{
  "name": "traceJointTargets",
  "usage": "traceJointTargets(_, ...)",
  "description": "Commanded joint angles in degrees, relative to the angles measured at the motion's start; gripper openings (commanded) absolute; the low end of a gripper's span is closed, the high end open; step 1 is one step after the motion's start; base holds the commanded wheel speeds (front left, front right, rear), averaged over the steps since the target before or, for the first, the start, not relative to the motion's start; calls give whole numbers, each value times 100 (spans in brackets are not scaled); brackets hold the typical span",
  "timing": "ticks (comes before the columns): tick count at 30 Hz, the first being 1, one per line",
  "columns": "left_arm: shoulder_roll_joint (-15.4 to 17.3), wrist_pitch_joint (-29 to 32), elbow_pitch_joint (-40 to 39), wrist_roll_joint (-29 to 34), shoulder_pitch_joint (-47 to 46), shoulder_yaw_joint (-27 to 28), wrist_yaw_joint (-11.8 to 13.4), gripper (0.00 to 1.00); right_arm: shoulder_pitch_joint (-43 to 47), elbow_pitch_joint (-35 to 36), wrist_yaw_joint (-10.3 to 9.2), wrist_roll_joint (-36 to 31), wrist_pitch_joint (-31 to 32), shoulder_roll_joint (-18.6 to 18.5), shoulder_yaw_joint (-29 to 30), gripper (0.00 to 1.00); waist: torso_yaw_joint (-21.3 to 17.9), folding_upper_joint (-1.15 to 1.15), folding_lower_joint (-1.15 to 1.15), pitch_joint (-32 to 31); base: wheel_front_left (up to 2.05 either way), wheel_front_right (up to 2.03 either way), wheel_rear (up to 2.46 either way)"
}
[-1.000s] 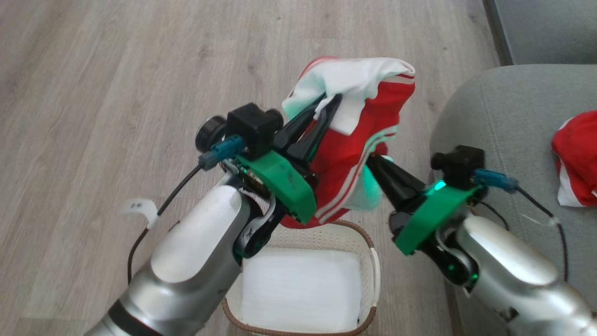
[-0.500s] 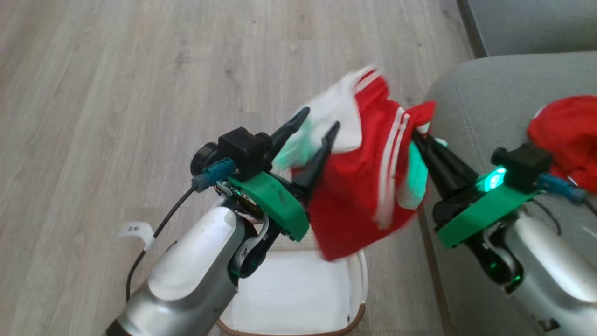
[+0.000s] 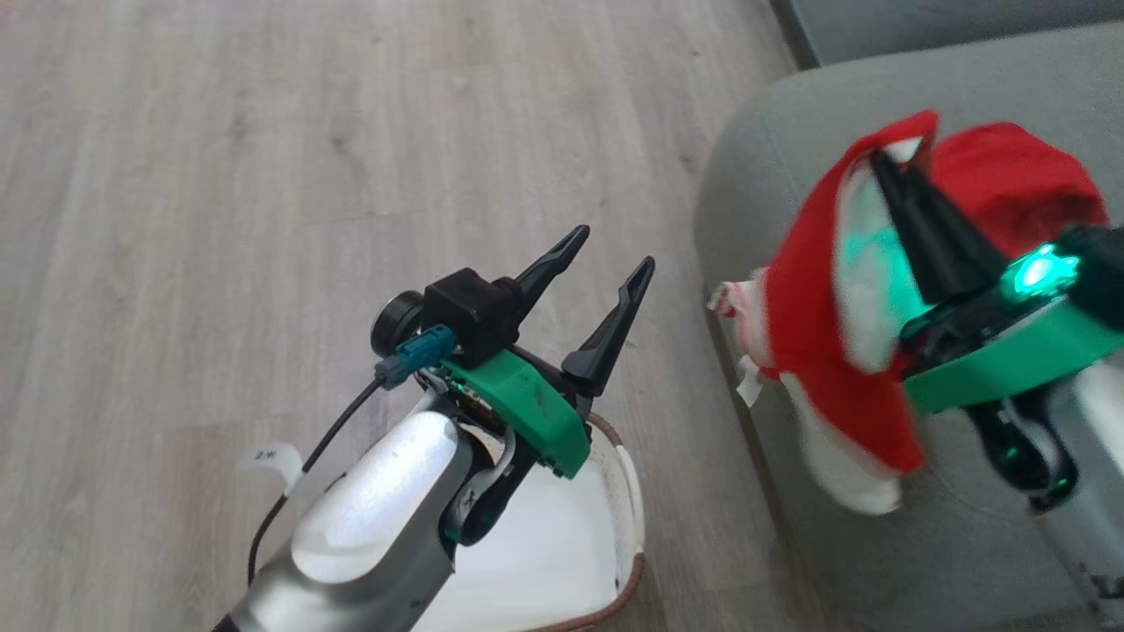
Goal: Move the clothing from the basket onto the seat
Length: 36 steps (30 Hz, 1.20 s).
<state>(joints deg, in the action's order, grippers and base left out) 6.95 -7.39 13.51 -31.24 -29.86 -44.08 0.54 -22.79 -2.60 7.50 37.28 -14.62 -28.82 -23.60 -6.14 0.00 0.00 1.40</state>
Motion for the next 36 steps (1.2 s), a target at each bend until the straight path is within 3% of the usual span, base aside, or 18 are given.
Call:
traceJointTargets(1, 51, -79, -140, 34, -217, 189, 25, 100, -57, 260, -1, -31, -38, -126, 93, 0, -181, 0, 0, 77, 0, 0, 0)
traceJointTargets(12, -11, -257, 58, 195, -339, 49, 88, 100, 318, 1022, -1, -155, -38, -212, 859, 0, -1037, 0, 0, 295, 0, 0, 0)
traceJointTargets(20, -58, -334, 221, 191, -405, -3, 78, 100, 489, 1258, -1, -263, -38, -228, 1005, 0, -1497, 0, 0, 333, 0, 0, 0)
traceJointTargets(27, -100, -383, 308, 180, -446, -44, 71, 100, 462, 1393, -1, -230, -38, -261, 1078, 0, -1633, 0, 0, 338, 0, 0, 0)
traceJointTargets(36, -135, -414, 379, 178, -546, -106, 48, 100, -363, 1327, -1, 178, -38, -757, 1046, 0, -1584, 0, 0, 455, 0, 0, 0)
